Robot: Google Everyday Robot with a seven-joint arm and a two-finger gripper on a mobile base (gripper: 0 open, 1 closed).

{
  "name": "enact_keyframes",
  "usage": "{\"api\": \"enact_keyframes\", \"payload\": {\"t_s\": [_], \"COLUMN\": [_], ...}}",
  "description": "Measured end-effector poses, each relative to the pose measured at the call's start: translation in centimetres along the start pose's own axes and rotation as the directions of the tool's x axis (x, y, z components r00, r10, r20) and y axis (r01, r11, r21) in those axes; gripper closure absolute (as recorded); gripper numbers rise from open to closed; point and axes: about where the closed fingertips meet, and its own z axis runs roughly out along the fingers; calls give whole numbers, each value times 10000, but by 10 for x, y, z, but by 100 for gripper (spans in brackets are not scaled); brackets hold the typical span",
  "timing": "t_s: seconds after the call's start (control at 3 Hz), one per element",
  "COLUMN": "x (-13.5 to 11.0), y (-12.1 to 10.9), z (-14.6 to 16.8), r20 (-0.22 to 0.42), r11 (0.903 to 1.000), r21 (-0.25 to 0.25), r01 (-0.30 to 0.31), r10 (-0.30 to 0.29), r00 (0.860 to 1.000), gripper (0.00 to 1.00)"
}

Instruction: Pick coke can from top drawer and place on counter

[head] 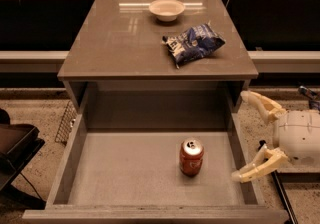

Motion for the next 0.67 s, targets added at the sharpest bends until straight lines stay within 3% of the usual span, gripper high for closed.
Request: {"api": "enact_keyframes", "payload": {"t_s": [0.33, 0.67], "x": [4, 37], "y": [0, 5], "z": [8, 45], "r20": [-57, -68], "r11": [10000, 9994], "r21": [-26, -227], "r01": [-38, -260], "r10": [38, 258], "r00": [10000, 9996], "gripper": [0, 0]}}
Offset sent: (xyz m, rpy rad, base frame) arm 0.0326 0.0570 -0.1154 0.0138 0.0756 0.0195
